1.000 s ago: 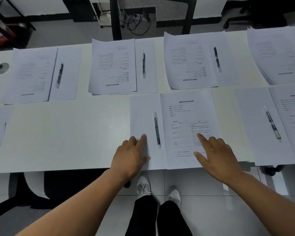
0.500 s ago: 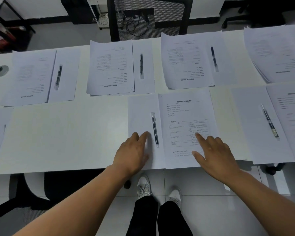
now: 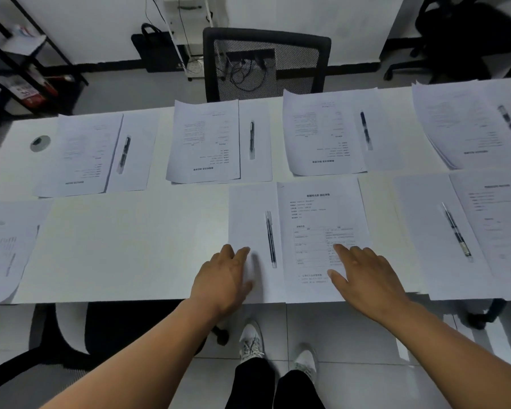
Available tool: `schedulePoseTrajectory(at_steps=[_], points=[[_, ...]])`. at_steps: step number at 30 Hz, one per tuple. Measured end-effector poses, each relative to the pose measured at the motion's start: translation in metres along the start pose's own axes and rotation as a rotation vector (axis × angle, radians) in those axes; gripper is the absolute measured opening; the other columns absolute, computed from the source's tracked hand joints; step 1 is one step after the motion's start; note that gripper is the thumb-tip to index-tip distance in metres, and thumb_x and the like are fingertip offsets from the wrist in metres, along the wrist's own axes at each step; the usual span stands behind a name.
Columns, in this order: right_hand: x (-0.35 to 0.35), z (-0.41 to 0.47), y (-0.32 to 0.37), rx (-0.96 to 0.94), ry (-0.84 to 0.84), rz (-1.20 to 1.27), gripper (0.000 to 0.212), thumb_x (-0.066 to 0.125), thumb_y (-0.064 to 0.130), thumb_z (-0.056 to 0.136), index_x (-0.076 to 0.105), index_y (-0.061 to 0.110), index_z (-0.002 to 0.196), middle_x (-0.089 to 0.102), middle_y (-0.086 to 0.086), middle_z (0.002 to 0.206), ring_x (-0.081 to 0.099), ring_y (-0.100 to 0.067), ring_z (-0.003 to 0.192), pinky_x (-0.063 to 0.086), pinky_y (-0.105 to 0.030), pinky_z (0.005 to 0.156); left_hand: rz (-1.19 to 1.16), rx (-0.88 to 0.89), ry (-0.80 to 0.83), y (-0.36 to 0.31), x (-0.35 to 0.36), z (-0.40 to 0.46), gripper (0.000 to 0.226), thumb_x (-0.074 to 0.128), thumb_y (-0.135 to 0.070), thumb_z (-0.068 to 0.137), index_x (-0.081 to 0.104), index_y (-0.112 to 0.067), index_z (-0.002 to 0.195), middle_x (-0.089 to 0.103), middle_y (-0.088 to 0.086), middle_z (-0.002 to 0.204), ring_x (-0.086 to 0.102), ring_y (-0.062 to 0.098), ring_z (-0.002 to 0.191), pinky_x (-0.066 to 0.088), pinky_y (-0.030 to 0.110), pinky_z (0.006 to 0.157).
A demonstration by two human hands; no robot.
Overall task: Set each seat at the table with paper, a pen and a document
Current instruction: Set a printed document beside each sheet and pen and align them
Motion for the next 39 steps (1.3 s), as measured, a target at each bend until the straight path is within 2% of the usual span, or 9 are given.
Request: schedulePoseTrajectory(at_steps=[4,11,15,17,22,26,34,39], points=[[-0.028,-0.002,0.020,-0.047,-0.037,0.009,0.063,0.038,0.056,0.109,0.036,0.024,0.162,0.059,0.002,0.143,0.056,-0.022,0.124,0.048,-0.038,0.103,0.011,-0.027,-0.057,-0.005,-0.025,-0.016,0.071,0.061,-0.052,0.104,0.035,-0.026,0.165,0.052,0.006,0.136,0.060,0.030,0.119,0.053,0.040,0.098],[-0.077,-0.018,0.092,-0.220,-0.072,0.050,0.063,0.034,0.054,0.111,0.026,0.026,0.167,0.051,0.004,0.155,0.050,-0.020,0.137,0.041,-0.035,0.116,-0.038,-0.146,-0.150,0.005,-0.069,-0.069,0.074,0.059,-0.054,0.106,0.030,-0.027,0.168,0.052,0.005,0.139,0.060,0.028,0.121,0.053,0.039,0.098],[-0.099,-0.028,0.142,-0.330,-0.111,0.037,0.061,0.037,0.055,0.110,0.033,0.028,0.164,0.060,0.006,0.142,0.057,-0.019,0.126,0.046,-0.034,0.107,-0.064,-0.228,-0.188,0.025,-0.085,-0.110,0.075,0.059,-0.053,0.106,0.028,-0.027,0.170,0.051,0.003,0.137,0.059,0.027,0.120,0.052,0.039,0.097],[-0.103,-0.031,0.158,-0.365,-0.110,0.038,0.061,0.036,0.056,0.110,0.032,0.029,0.164,0.060,0.006,0.142,0.057,-0.019,0.125,0.047,-0.034,0.106,-0.055,-0.243,-0.196,0.032,-0.090,-0.124,0.075,0.058,-0.053,0.106,0.027,-0.027,0.170,0.051,0.003,0.138,0.059,0.027,0.120,0.052,0.040,0.098],[-0.118,-0.043,0.214,-0.462,-0.105,0.033,0.061,0.035,0.057,0.110,0.028,0.030,0.166,0.054,0.006,0.152,0.052,-0.021,0.137,0.043,-0.036,0.114,-0.068,-0.339,-0.256,0.065,-0.105,-0.169,0.076,0.057,-0.056,0.106,0.027,-0.030,0.170,0.051,0.002,0.141,0.060,0.027,0.122,0.053,0.039,0.099],[-0.125,-0.052,0.262,-0.550,-0.104,0.002,0.062,0.034,0.057,0.110,0.028,0.030,0.165,0.056,0.006,0.146,0.053,-0.020,0.132,0.043,-0.036,0.110,-0.089,-0.417,-0.306,0.095,-0.114,-0.206,0.076,0.057,-0.057,0.106,0.027,-0.029,0.170,0.052,0.002,0.142,0.060,0.026,0.122,0.054,0.040,0.100],[-0.127,-0.085,0.367,-0.697,-0.109,-0.072,0.060,0.037,0.056,0.108,0.032,0.030,0.162,0.059,0.006,0.137,0.054,-0.022,0.126,0.045,-0.036,0.105,-0.129,-0.542,-0.396,0.165,-0.123,-0.291,0.079,0.059,-0.058,0.105,0.026,-0.028,0.170,0.049,0.004,0.152,0.057,0.029,0.134,0.053,0.045,0.108],[-0.123,-0.128,0.452,-0.789,-0.119,-0.110,0.060,0.038,0.059,0.106,0.037,0.030,0.157,0.061,0.006,0.134,0.056,-0.023,0.123,0.048,-0.038,0.101,-0.140,-0.612,-0.457,0.216,-0.125,-0.365,0.078,0.061,-0.058,0.104,0.028,-0.030,0.169,0.052,0.001,0.143,0.059,0.025,0.127,0.053,0.042,0.106]])
Point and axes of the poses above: each hand's wrist, its own z-axis towards the middle knuckle, its own x-axis out of the palm, y = z × x, the point moved 8 cm from there along z, towards the middle knuckle
